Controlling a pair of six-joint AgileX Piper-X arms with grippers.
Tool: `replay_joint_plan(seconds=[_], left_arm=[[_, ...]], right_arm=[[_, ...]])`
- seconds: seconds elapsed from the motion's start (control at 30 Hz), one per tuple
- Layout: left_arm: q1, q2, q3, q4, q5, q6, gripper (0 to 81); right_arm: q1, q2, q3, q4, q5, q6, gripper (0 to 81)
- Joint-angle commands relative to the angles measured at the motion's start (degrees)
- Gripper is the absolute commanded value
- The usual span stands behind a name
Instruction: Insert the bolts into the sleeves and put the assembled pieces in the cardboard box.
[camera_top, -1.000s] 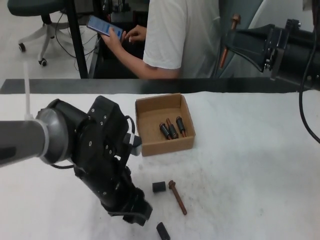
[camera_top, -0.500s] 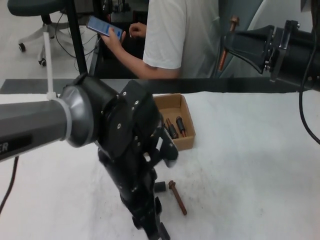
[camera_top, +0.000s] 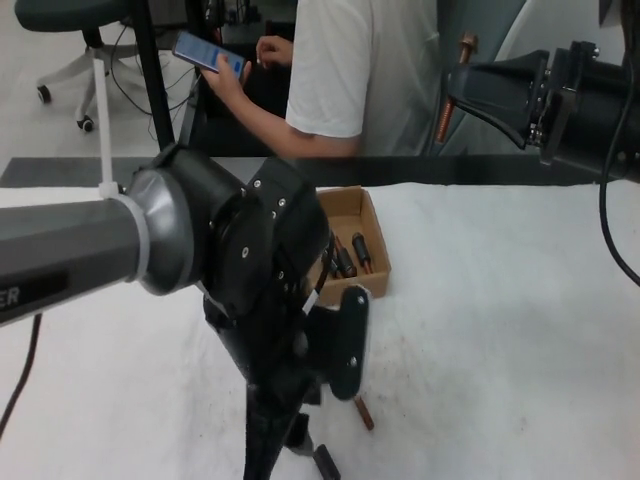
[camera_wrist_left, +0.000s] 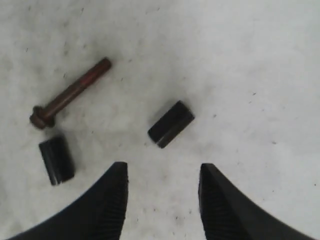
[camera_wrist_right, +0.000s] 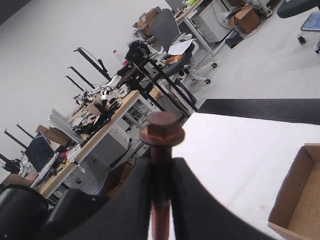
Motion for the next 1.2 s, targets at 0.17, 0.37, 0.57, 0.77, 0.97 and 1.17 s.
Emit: replay_joint_plan(seconds=[0.17,0.37,0.57,0.77,0.97,1.17], left_arm=[[-5.2,3.5,-0.5,0.7,0.3,11.1,41.3],[-7.1,8.5,-0.5,0.7,-15.1,16.0,34.6],[-5.1,8.9,-0.5,-3.4,-17.2,16.0,34.6],[-4.7,8.5,-0.5,-5.2,-17.2,15.9,34.6],[-4.7,6.7,-0.6,-5.4,-17.0,15.6,34.6],[-4.7,4.5,-0.7,-5.7,-10.6,16.5,34.6]], right_arm=[[-0.3,-0.6,-0.5,-1.0,-1.0,0.1,0.8],[-0.3,-0.6,-0.5,-1.0,-2.4,0.4,0.8],[-0.3,-0.9,-0.5,-1.4,-3.2,1.2,0.8],[-0.3,-0.9,-0.5,-1.5,-3.5,1.6,0.8],[-0.3,-0.9,-0.5,-1.5,-3.5,1.6,0.8],[-0.3,-0.9,-0.5,-1.5,-4.2,2.2,0.8]])
